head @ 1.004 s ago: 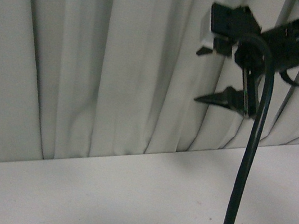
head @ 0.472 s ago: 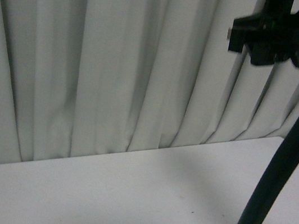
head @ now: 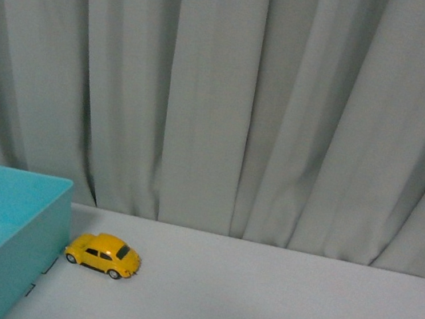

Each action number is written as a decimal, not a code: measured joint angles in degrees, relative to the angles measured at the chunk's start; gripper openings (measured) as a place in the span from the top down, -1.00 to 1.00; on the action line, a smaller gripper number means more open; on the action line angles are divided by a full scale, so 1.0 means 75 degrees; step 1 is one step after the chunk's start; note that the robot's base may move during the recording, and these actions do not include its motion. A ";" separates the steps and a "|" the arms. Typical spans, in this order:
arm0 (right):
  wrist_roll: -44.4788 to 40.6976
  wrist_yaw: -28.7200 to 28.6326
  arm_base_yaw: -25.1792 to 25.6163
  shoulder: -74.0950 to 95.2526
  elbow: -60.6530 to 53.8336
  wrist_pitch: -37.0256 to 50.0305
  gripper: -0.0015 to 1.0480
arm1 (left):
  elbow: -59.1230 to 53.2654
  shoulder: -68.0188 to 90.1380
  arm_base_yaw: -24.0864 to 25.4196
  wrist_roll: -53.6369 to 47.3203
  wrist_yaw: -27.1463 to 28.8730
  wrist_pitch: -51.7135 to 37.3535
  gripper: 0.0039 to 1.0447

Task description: Wind up and store yellow beetle toy

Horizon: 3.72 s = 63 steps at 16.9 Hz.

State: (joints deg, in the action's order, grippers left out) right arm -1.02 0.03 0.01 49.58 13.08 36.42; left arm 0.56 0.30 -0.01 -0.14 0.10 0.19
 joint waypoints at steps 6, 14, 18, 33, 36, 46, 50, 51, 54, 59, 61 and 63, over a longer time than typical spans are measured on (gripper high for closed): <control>0.0003 -0.0003 0.0000 -0.1763 -0.1087 -0.0694 0.96 | 0.0000 0.0000 0.0000 -0.0003 -0.0009 0.0003 -0.88; 0.0020 0.0000 0.0000 -0.3203 -0.1664 -0.1582 0.96 | 0.0000 0.0000 0.0000 -0.0003 -0.0009 0.0003 -0.88; 0.0020 -0.0003 0.0000 -0.4033 -0.1664 -0.2276 0.96 | 0.0000 0.0000 0.0000 -0.0003 -0.0009 0.0003 -0.88; 0.0023 0.0000 0.0000 -0.6575 -0.1661 -0.4905 0.96 | 0.0000 0.0000 0.0000 -0.0003 -0.0009 0.0000 -0.88; 0.0023 0.0000 0.0000 -0.6592 -0.1661 -0.4881 0.86 | 0.0000 0.0000 0.0000 -0.0003 -0.0006 0.0003 -0.88; 0.0026 0.0000 0.0000 -0.6592 -0.1661 -0.4884 -0.89 | 0.0000 0.0000 0.0000 -0.0003 -0.0009 0.0003 -0.88; 0.0026 0.0000 0.0000 -0.6592 -0.1661 -0.4884 -0.87 | 0.0000 0.0000 0.0000 -0.0003 -0.0009 0.0003 -0.88; 0.0026 0.0000 0.0000 -0.6592 -0.1661 -0.4884 -0.87 | 0.0000 0.0000 0.0000 -0.0003 -0.0009 0.0003 -0.88; 0.0023 0.0000 0.0000 -0.6592 -0.1661 -0.4884 -0.87 | 0.0373 0.0274 0.0052 0.0318 -0.0201 0.1186 -0.88; 0.0023 -0.0003 0.0000 -0.6592 -0.1661 -0.4884 -0.87 | 0.2454 0.3471 -0.0530 0.1425 -0.0286 0.1676 -0.88; 0.0026 -0.0003 0.0000 -0.6589 -0.1661 -0.4878 -0.87 | 0.2955 0.5246 -0.0746 0.0583 -0.0309 0.0446 -0.88; 0.0023 -0.0003 0.0000 -0.6589 -0.1661 -0.4890 -0.87 | 0.3824 0.6747 -0.0831 -0.0268 -0.0361 -0.0341 -0.88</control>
State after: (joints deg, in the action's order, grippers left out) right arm -0.84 0.01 0.01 0.16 0.62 -0.25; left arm 29.23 50.89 -6.24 -2.15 -2.61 -2.37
